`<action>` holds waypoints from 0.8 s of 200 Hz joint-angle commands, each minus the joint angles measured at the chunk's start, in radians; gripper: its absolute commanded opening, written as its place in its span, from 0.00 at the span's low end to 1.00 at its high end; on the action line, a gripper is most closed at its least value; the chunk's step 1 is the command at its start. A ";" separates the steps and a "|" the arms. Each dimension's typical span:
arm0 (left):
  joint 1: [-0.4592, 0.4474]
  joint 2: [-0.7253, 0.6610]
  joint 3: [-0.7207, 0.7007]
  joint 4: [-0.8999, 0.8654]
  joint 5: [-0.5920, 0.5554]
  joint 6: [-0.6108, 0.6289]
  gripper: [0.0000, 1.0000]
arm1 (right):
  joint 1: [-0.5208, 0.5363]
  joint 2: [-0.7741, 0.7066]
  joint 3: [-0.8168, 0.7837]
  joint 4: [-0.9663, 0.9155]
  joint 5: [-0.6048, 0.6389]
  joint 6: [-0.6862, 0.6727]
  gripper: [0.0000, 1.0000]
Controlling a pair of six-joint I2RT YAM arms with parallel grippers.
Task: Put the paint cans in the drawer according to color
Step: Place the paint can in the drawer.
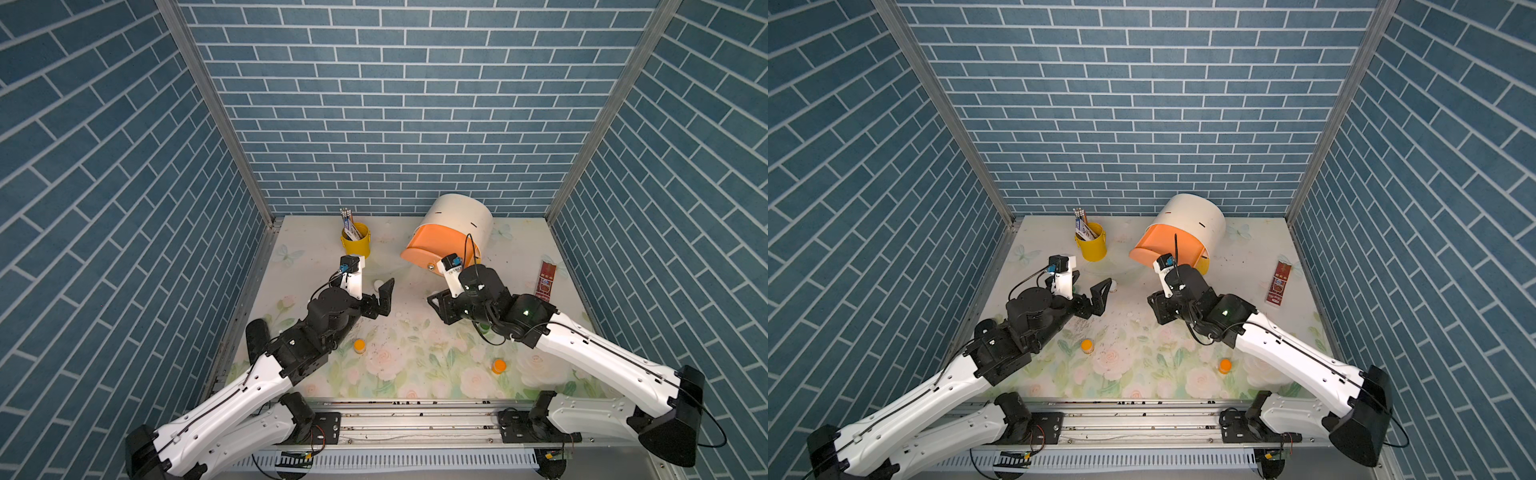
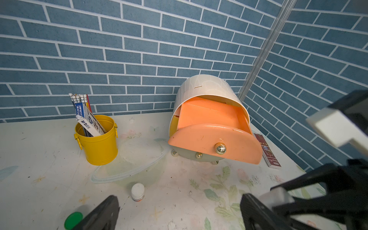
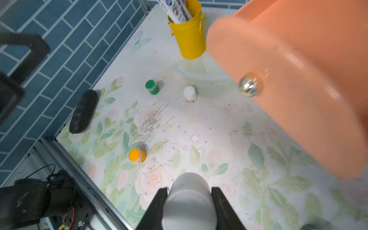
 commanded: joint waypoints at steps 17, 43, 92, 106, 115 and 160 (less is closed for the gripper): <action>0.004 -0.005 0.025 -0.013 -0.013 0.008 1.00 | -0.127 0.057 0.168 -0.146 0.114 -0.075 0.13; 0.006 -0.004 0.028 -0.018 -0.018 0.009 1.00 | -0.159 0.095 0.264 -0.156 0.123 -0.107 0.13; 0.006 0.003 0.029 -0.010 -0.017 0.012 1.00 | -0.221 0.178 0.355 -0.157 0.152 -0.155 0.13; 0.006 0.008 0.028 -0.009 -0.017 0.014 1.00 | -0.239 0.214 0.376 -0.159 0.152 -0.164 0.13; 0.006 0.011 0.030 -0.009 -0.017 0.014 1.00 | -0.245 0.231 0.382 -0.152 0.149 -0.171 0.13; 0.007 0.019 0.024 0.004 -0.010 0.014 1.00 | -0.291 0.315 0.405 -0.139 0.116 -0.183 0.13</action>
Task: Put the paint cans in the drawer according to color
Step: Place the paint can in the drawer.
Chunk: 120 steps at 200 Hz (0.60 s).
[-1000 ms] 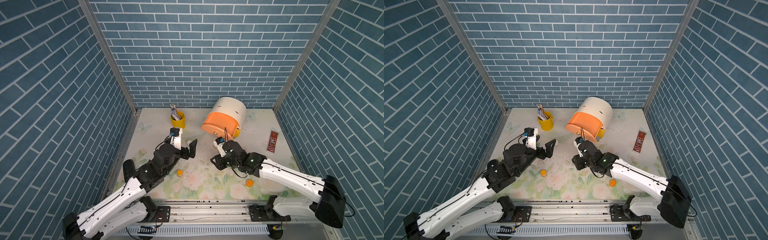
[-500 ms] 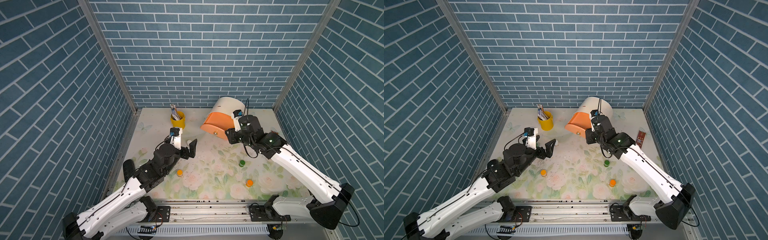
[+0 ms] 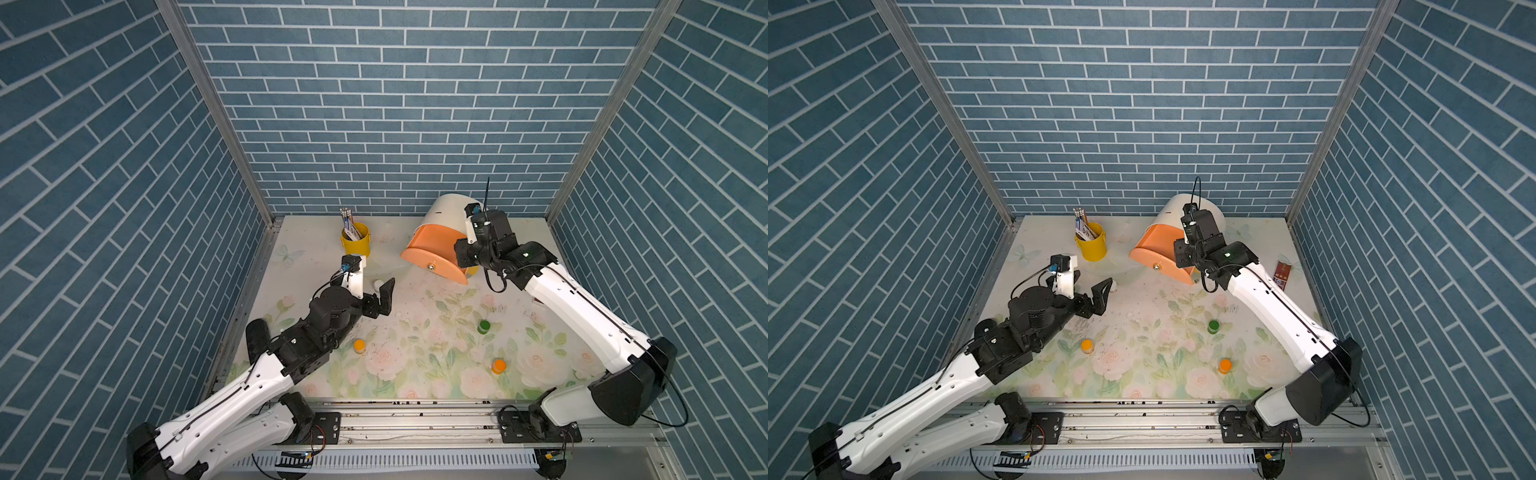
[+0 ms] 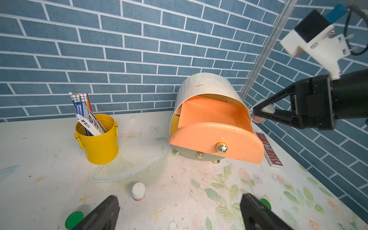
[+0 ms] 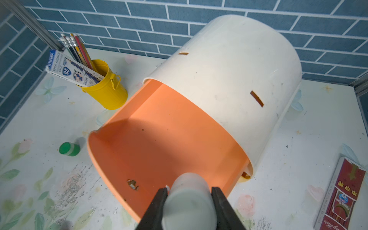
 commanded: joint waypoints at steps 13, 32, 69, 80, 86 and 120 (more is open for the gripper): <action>0.006 0.005 0.017 0.009 -0.005 0.012 1.00 | -0.033 0.049 0.044 -0.003 -0.033 -0.029 0.13; 0.006 0.006 0.017 0.010 -0.007 0.015 1.00 | -0.043 0.075 0.045 0.006 -0.054 -0.026 0.13; 0.006 0.011 0.020 0.011 -0.008 0.018 1.00 | -0.051 0.107 0.051 0.024 -0.077 -0.026 0.14; 0.006 0.012 0.020 0.011 -0.007 0.019 1.00 | -0.051 0.115 0.056 0.026 -0.082 -0.027 0.14; 0.006 0.012 0.018 0.010 -0.007 0.019 1.00 | -0.051 0.121 0.059 0.024 -0.084 -0.027 0.14; 0.006 0.011 0.012 0.016 -0.011 0.019 1.00 | -0.054 0.140 0.066 0.024 -0.084 -0.030 0.15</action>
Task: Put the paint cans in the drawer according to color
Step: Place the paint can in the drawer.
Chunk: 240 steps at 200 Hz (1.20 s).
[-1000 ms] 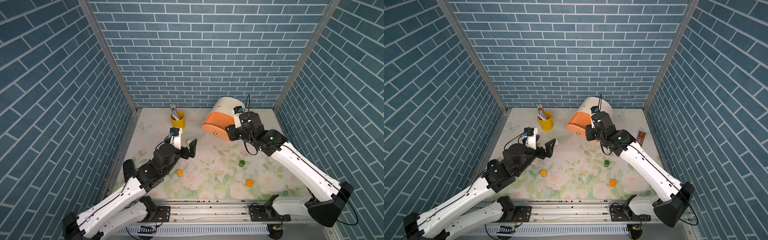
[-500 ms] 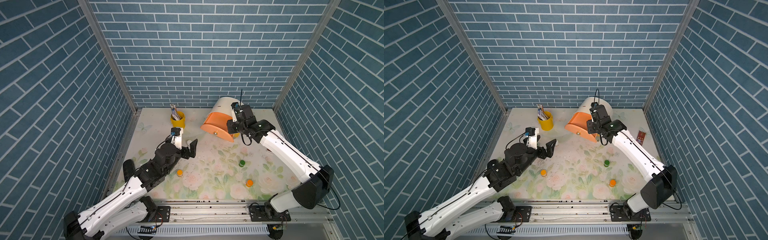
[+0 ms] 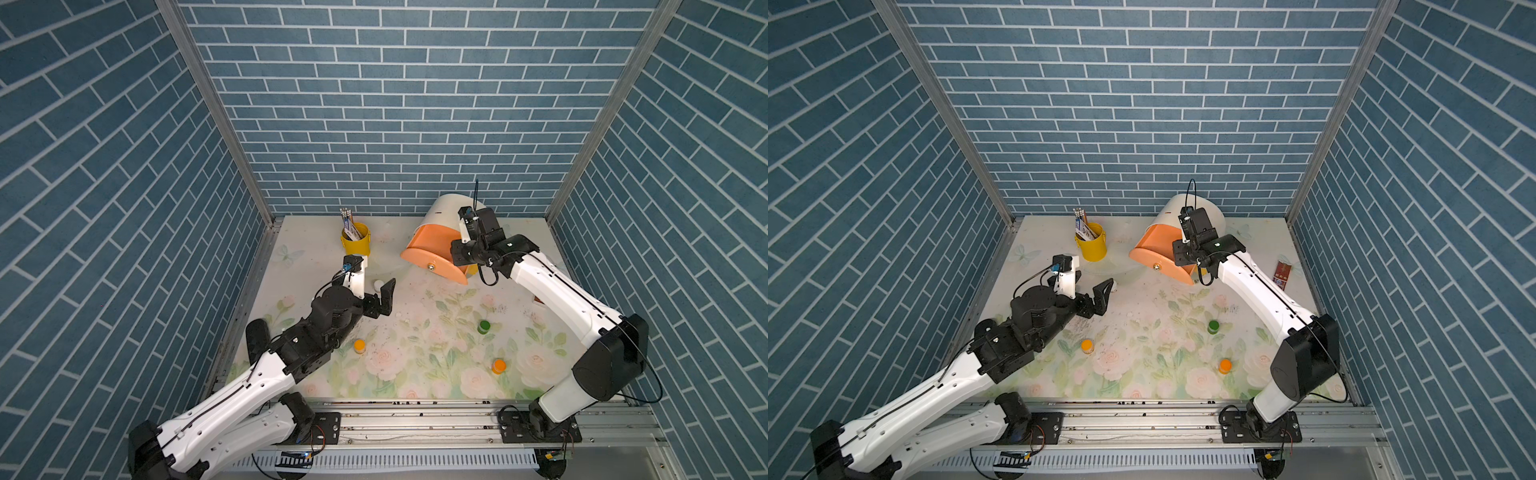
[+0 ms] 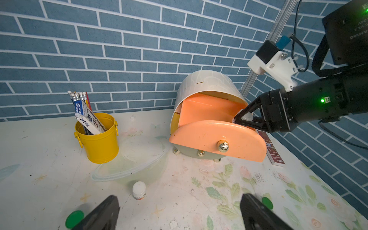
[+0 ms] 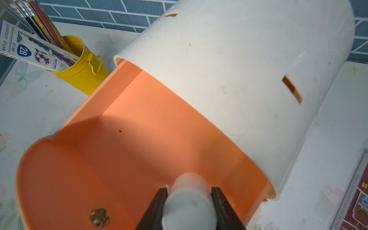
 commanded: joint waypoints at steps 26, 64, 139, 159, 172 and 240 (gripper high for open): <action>0.006 -0.002 0.011 0.025 -0.020 0.017 1.00 | -0.005 0.027 0.051 0.015 -0.019 -0.024 0.26; 0.008 0.011 0.016 0.023 -0.030 0.021 1.00 | -0.005 0.029 0.053 0.011 -0.021 -0.024 0.46; 0.015 0.027 0.024 0.033 -0.031 0.025 1.00 | -0.006 -0.002 0.113 -0.040 -0.010 -0.039 0.54; 0.020 0.044 0.025 0.035 -0.034 0.017 1.00 | -0.004 -0.034 0.138 -0.054 -0.021 -0.040 0.54; 0.026 0.058 0.027 0.039 -0.027 0.016 1.00 | -0.005 -0.061 0.149 -0.060 -0.028 -0.040 0.54; 0.114 0.161 -0.010 0.099 0.012 -0.033 1.00 | -0.005 -0.231 0.106 -0.054 -0.064 -0.002 0.53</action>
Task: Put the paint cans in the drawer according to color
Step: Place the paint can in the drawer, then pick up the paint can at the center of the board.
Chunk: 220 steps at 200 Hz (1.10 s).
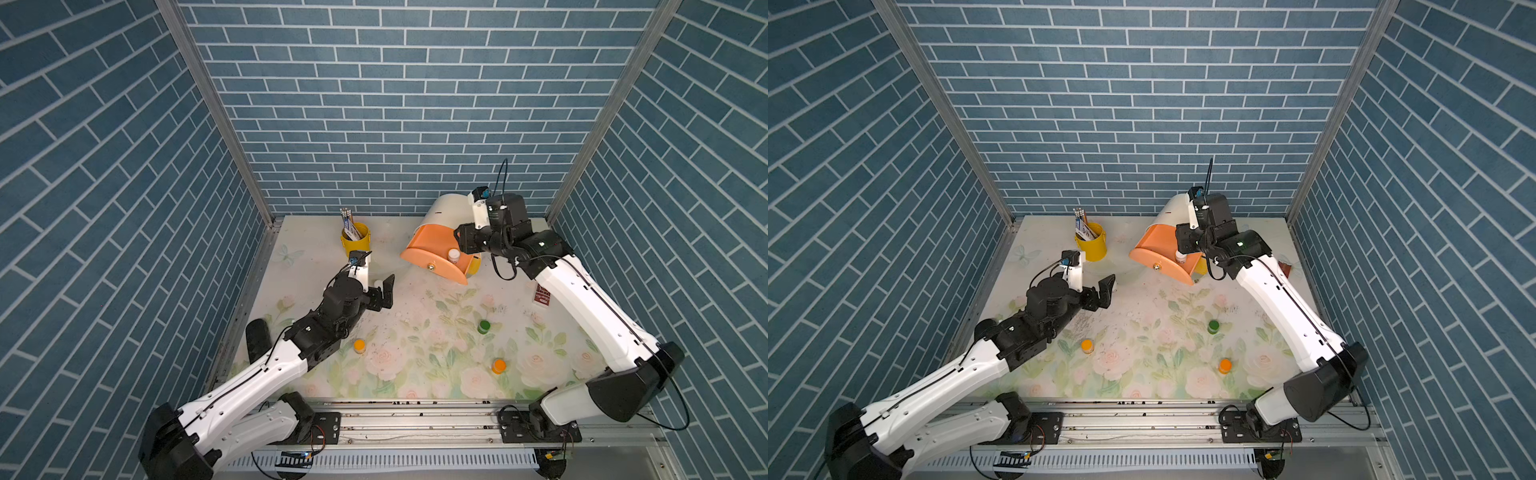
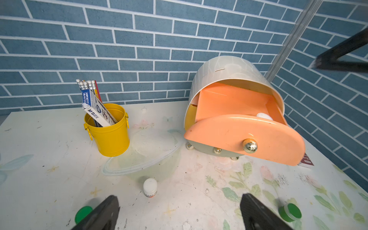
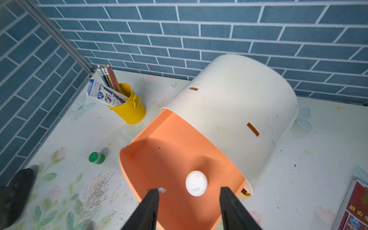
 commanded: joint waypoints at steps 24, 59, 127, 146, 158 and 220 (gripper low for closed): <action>0.086 0.078 -0.034 0.075 0.045 -0.060 1.00 | -0.003 -0.147 -0.070 0.007 -0.014 0.030 0.53; 0.142 0.181 -0.041 0.077 0.053 -0.112 1.00 | -0.002 -0.247 -0.158 0.020 -0.015 0.054 0.53; 0.179 0.464 0.006 0.113 0.058 -0.159 0.92 | -0.003 -0.412 -0.320 0.036 -0.031 0.102 0.54; 0.180 0.540 0.041 0.111 0.047 -0.162 0.90 | -0.003 -0.445 -0.353 0.038 -0.034 0.113 0.55; 0.180 0.585 0.064 0.114 0.042 -0.161 0.88 | -0.003 -0.455 -0.361 0.037 -0.033 0.117 0.55; 0.180 0.744 0.159 0.114 0.010 -0.147 0.80 | -0.003 -0.490 -0.367 0.020 -0.017 0.120 0.56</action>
